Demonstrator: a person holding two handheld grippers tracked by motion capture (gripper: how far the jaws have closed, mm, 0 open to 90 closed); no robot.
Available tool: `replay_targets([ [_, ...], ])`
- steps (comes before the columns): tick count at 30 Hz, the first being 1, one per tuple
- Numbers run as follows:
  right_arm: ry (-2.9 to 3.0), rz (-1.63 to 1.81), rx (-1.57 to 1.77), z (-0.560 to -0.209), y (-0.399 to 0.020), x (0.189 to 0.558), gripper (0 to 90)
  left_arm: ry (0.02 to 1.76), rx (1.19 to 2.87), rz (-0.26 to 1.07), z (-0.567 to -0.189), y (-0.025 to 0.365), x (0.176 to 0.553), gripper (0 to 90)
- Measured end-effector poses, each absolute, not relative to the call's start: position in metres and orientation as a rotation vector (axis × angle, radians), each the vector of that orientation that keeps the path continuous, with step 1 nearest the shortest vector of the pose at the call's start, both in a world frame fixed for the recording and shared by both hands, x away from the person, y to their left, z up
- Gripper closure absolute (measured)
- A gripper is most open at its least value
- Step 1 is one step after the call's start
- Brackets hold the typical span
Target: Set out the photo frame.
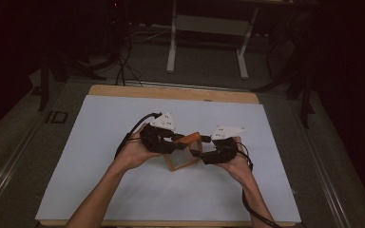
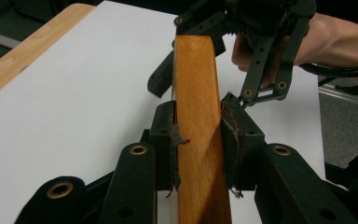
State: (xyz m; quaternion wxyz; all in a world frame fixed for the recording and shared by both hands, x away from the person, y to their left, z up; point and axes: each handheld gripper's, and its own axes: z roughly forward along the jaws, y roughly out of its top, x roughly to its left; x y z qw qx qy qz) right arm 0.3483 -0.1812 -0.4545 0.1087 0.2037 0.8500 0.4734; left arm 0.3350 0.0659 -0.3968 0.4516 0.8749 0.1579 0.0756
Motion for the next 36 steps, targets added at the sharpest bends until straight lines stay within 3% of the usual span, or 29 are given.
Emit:
replay_targets([
  [3,2.517,1.412,0.58,-0.456,-0.179,0.348,39.8,0.391,2.16,0.183,-0.397,0.067,0.335,68.4],
  [7,2.518,1.399,0.558,-0.454,-0.18,0.346,50.8,0.412,2.15,0.184,-0.398,0.071,0.338,65.7],
  [10,2.517,1.398,0.554,-0.454,-0.181,0.346,52.8,0.45,2.143,0.201,-0.399,0.073,0.339,64.3],
  [11,2.513,1.391,0.541,-0.453,-0.182,0.343,57.9,0.46,2.14,0.204,-0.4,0.074,0.34,59.9],
  [18,2.507,1.387,0.494,-0.451,-0.184,0.337,66.9,0.561,2.092,0.188,-0.405,0.083,0.345,47.3],
  [22,2.511,1.379,0.48,-0.45,-0.184,0.335,67.7,0.567,2.072,0.186,-0.405,0.086,0.344,46.0],
  [26,2.506,1.354,0.463,-0.449,-0.182,0.331,67.7,0.576,2.033,0.2,-0.405,0.093,0.342,37.7],
  [36,2.501,1.351,0.469,-0.451,-0.185,0.33,67.6,0.637,1.943,0.217,-0.411,0.113,0.336,28.9],
])
